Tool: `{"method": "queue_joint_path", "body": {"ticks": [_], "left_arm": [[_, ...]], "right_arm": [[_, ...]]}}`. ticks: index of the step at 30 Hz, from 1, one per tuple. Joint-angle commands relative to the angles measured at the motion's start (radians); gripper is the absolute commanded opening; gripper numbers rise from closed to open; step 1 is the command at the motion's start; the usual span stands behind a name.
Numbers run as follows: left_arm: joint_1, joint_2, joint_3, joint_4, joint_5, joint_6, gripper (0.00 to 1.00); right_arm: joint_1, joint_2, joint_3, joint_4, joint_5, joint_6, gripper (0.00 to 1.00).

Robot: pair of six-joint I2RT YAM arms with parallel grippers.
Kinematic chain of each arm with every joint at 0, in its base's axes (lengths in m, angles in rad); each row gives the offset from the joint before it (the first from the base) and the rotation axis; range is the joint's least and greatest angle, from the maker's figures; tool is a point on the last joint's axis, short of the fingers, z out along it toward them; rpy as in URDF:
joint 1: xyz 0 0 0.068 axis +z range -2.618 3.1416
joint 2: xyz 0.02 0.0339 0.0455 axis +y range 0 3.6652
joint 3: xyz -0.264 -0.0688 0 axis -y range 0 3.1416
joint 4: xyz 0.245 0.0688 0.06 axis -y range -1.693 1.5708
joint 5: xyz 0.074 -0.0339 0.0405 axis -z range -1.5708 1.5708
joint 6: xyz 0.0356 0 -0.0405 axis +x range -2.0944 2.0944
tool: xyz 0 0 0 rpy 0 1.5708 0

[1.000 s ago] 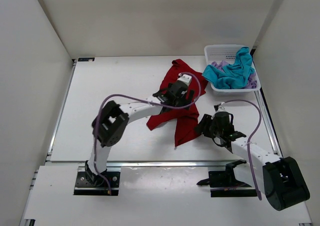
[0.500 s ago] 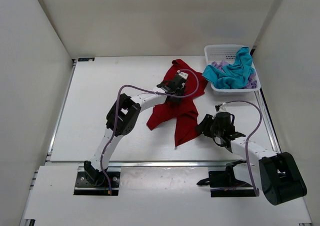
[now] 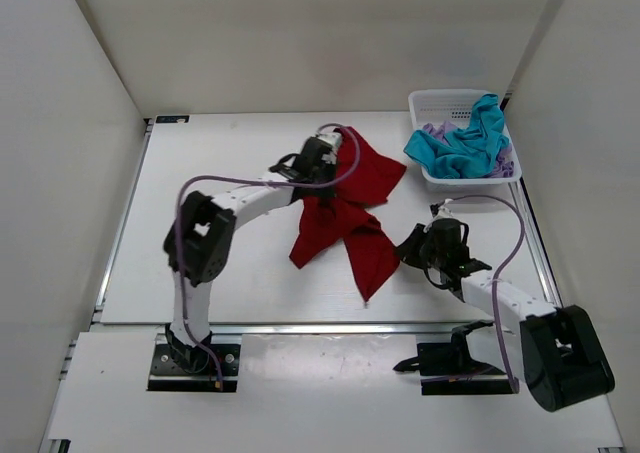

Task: Fold and stack the t-shirts

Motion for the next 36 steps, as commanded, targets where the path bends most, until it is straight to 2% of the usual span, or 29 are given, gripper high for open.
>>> {"method": "queue_joint_path", "body": {"ticks": [1,3,9,13,16,18,20,23,24,27,29,32,34,35,36], "left_arm": [[0.109,-0.233,-0.151,0.134,0.132,-0.073,0.0],[0.172,-0.323,-0.228,0.175,0.202,-0.103,0.0],[0.381,-0.451,-0.376,0.274,0.469,-0.225,0.0],[0.429,-0.509,-0.337,0.239,0.608,-0.238,0.03],[0.452,-0.551,-0.317,0.257,0.732,-0.24,0.1],[0.489,-0.6,-0.34,0.272,0.814,-0.257,0.14],[0.531,-0.643,-0.409,0.313,0.837,-0.269,0.21],[0.577,-0.709,-0.513,0.343,0.847,-0.277,0.26],[0.596,-0.726,-0.535,0.356,0.85,-0.283,0.26],[0.625,-0.753,-0.697,0.404,0.815,-0.315,0.38],[0.645,-0.753,-0.785,0.456,0.811,-0.362,0.41],[0.661,-0.766,-0.921,0.499,0.701,-0.416,0.36],[0.636,-0.773,-0.922,0.42,0.57,-0.378,0.32],[0.619,-0.785,-0.91,0.398,0.533,-0.346,0.34],[0.545,-0.796,-0.888,0.36,0.435,-0.308,0.41]], "right_arm": [[-0.018,-0.117,0.068,-0.072,0.064,-0.033,0.0],[-0.062,-0.167,0.065,-0.101,0.029,-0.022,0.0],[-0.102,-0.299,0.114,-0.193,0.007,-0.027,0.01],[-0.087,-0.301,0.271,-0.233,0.006,-0.038,0.0],[-0.066,-0.286,0.439,-0.27,0.032,-0.064,0.0],[-0.038,-0.275,0.584,-0.309,0.082,-0.117,0.0],[-0.042,-0.258,0.681,-0.349,0.069,-0.14,0.0],[-0.05,-0.234,0.732,-0.362,0.021,-0.137,0.0],[-0.061,-0.223,0.723,-0.357,0.014,-0.125,0.0],[-0.072,-0.194,0.665,-0.342,-0.026,-0.111,0.0],[-0.075,-0.16,0.631,-0.333,-0.014,-0.117,0.0],[-0.139,-0.084,0.597,-0.307,-0.084,-0.125,0.0],[-0.147,-0.05,0.576,-0.282,-0.083,-0.128,0.0],[-0.142,-0.021,0.579,-0.281,-0.057,-0.134,0.0],[-0.127,0.008,0.585,-0.284,-0.04,-0.136,0.0]]}}
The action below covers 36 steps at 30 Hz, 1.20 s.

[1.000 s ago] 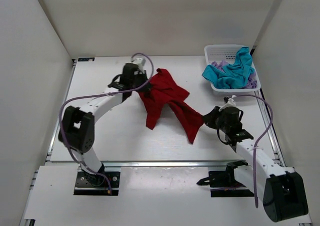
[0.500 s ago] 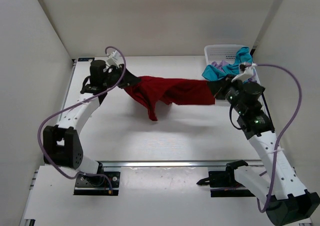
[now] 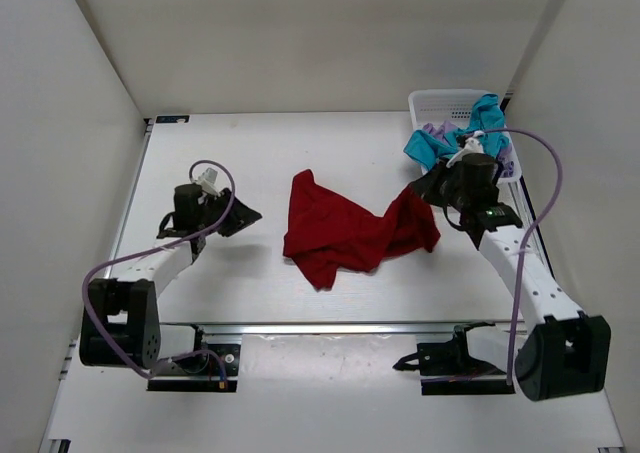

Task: Fold and stack the t-shirts

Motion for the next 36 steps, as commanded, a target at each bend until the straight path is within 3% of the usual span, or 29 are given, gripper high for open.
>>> {"method": "queue_joint_path", "body": {"ticks": [1,2,5,8,13,15,22,27,36], "left_arm": [[-0.181,-0.081,0.064,-0.045,-0.297,0.073,0.49],[-0.235,-0.096,0.092,-0.062,-0.407,0.127,0.53],[-0.561,-0.081,0.171,-0.083,-0.684,0.279,0.64],[-0.666,0.001,0.248,-0.12,-0.773,0.38,0.7],[-0.726,0.222,0.417,-0.206,-0.847,0.515,0.85],[-0.738,0.308,0.469,-0.215,-0.824,0.515,0.86],[-0.759,0.434,0.606,-0.175,-0.795,0.445,0.74],[-0.783,0.47,0.62,-0.168,-0.772,0.391,0.7],[-0.837,0.585,0.682,-0.252,-0.867,0.351,0.67]], "right_arm": [[0.014,0.037,0.026,0.051,-0.004,-0.028,0.0],[0.022,0.055,0.032,0.051,-0.007,-0.028,0.0],[0.049,0.057,0.008,0.067,0.044,-0.014,0.0],[0.052,0.019,-0.047,0.109,0.039,0.007,0.0],[0.019,-0.03,-0.136,0.135,-0.019,0.039,0.0],[0.022,-0.049,-0.176,0.152,-0.033,0.049,0.0],[0.101,-0.15,-0.374,0.175,-0.042,0.073,0.0],[0.15,-0.208,-0.494,0.178,-0.024,0.095,0.0],[0.121,-0.253,-0.537,0.201,-0.056,0.09,0.0]]}}
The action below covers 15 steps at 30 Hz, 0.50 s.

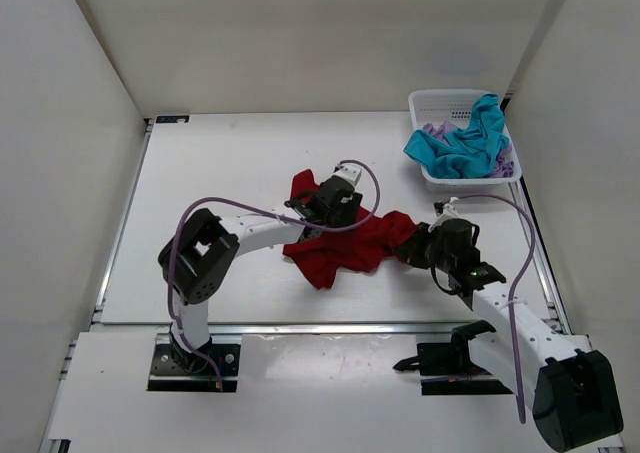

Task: Fold and stack the t-shirts

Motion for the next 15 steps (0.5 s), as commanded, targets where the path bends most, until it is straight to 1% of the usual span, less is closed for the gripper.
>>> {"method": "queue_joint_path", "body": {"ticks": [1,3,5,7,8,10,11,12,13,14,15], "left_arm": [[-0.024,0.019,0.035,-0.029,-0.06,-0.029,0.68],[-0.022,0.021,0.032,-0.002,-0.037,-0.058,0.72],[-0.019,0.019,0.04,0.003,-0.028,-0.072,0.73],[-0.024,0.03,0.059,-0.011,-0.029,-0.08,0.73],[-0.031,0.039,0.069,-0.015,-0.031,-0.082,0.71],[-0.035,0.053,0.079,-0.026,-0.035,-0.082,0.59],[-0.03,0.054,0.073,-0.034,-0.035,-0.085,0.49],[-0.028,0.053,0.076,-0.038,-0.032,-0.088,0.41],[-0.022,0.048,0.072,-0.037,-0.032,-0.091,0.38],[-0.018,0.045,0.061,-0.035,-0.032,-0.094,0.3],[-0.01,0.035,0.044,-0.032,-0.032,-0.094,0.26]], "right_arm": [[-0.01,-0.049,-0.007,0.065,-0.018,0.001,0.0],[0.005,-0.054,-0.014,0.059,-0.013,-0.001,0.0],[0.021,-0.056,-0.027,0.062,-0.015,0.002,0.0],[0.021,-0.056,-0.037,0.081,-0.018,0.008,0.0],[0.033,-0.054,-0.051,0.087,-0.019,0.019,0.0],[0.033,-0.05,-0.06,0.096,-0.021,0.022,0.0],[0.032,-0.059,-0.06,0.096,-0.021,0.017,0.0],[0.029,-0.059,-0.064,0.087,-0.022,0.025,0.0],[0.021,-0.063,-0.062,0.093,-0.022,0.014,0.0],[0.019,-0.068,-0.06,0.089,-0.027,0.01,0.0],[0.007,-0.077,-0.065,0.085,-0.03,0.008,0.0]]}}
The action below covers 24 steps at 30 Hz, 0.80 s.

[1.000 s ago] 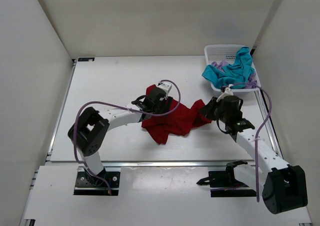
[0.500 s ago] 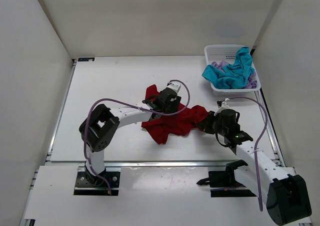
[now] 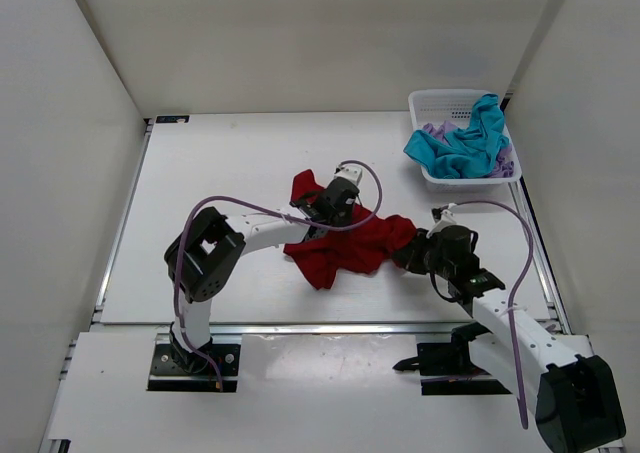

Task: Fold and stack the t-shirts

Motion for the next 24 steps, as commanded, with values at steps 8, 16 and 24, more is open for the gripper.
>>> {"method": "queue_joint_path", "body": {"ticks": [8,16,24], "left_arm": [[0.075,-0.178,-0.092,0.012,0.077,-0.018,0.2],[0.161,-0.329,-0.213,0.035,0.249,-0.002,0.18],[0.229,-0.367,-0.296,0.076,0.422,-0.002,0.28]], "right_arm": [[-0.058,-0.008,0.038,0.038,-0.027,-0.011,0.01],[-0.044,0.018,0.116,0.018,-0.009,-0.02,0.0],[-0.041,0.105,0.179,0.046,-0.034,-0.017,0.0]]}}
